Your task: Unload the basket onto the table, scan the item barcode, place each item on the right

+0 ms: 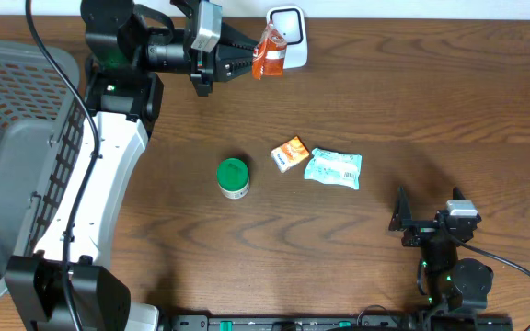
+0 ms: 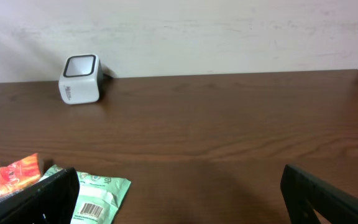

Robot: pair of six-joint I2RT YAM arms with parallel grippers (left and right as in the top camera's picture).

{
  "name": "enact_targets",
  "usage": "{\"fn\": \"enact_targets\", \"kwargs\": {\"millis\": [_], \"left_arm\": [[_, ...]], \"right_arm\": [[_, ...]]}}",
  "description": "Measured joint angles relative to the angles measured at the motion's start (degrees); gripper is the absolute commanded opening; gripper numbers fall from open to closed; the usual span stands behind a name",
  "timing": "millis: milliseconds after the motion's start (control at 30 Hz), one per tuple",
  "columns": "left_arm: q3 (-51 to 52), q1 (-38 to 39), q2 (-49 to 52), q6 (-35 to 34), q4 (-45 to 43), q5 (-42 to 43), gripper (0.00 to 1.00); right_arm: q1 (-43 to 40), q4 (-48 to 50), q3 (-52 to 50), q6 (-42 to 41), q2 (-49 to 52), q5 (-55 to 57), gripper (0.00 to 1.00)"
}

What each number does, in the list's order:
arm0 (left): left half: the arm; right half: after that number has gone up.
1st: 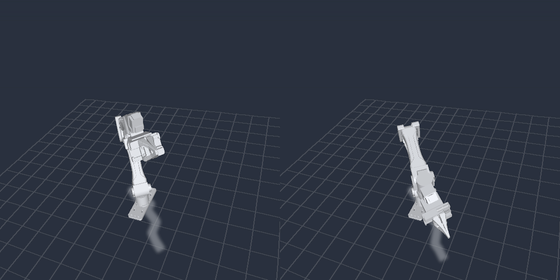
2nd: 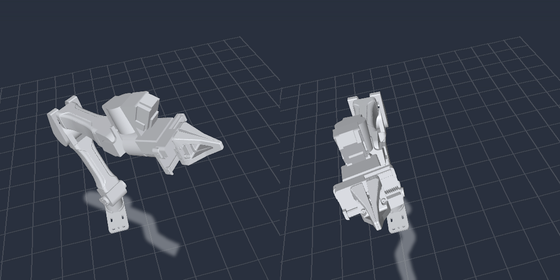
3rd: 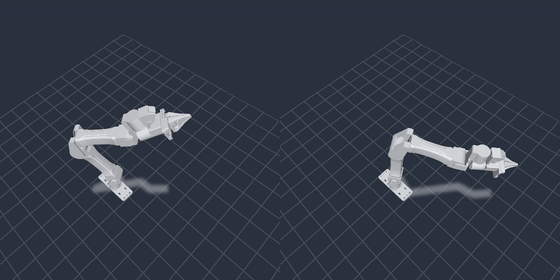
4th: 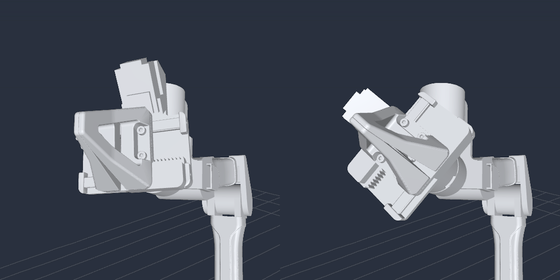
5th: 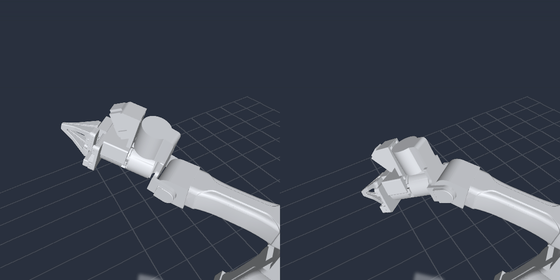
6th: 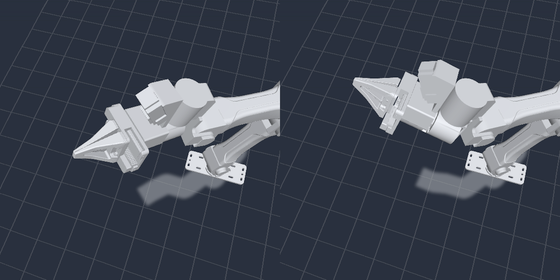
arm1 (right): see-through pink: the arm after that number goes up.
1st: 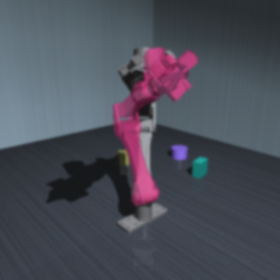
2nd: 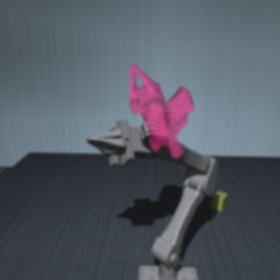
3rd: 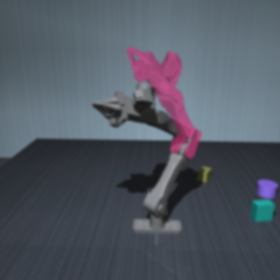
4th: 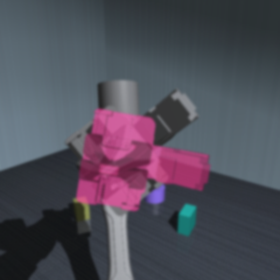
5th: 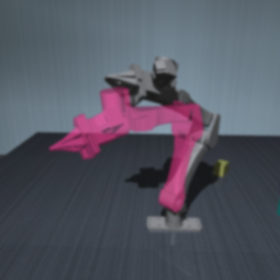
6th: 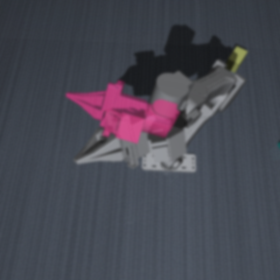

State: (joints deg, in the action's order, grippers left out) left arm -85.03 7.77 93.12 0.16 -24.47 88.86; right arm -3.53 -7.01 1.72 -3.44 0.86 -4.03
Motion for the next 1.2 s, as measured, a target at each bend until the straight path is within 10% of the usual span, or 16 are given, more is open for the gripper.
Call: {"fn": "enact_targets", "kwargs": {"millis": [1200], "left_arm": [[0.0, -6.16, 0.0, -7.3, 0.31, 0.0, 0.07]], "right_arm": [[0.0, 0.0, 0.0, 0.0, 0.0, 0.0, 0.99]]}}
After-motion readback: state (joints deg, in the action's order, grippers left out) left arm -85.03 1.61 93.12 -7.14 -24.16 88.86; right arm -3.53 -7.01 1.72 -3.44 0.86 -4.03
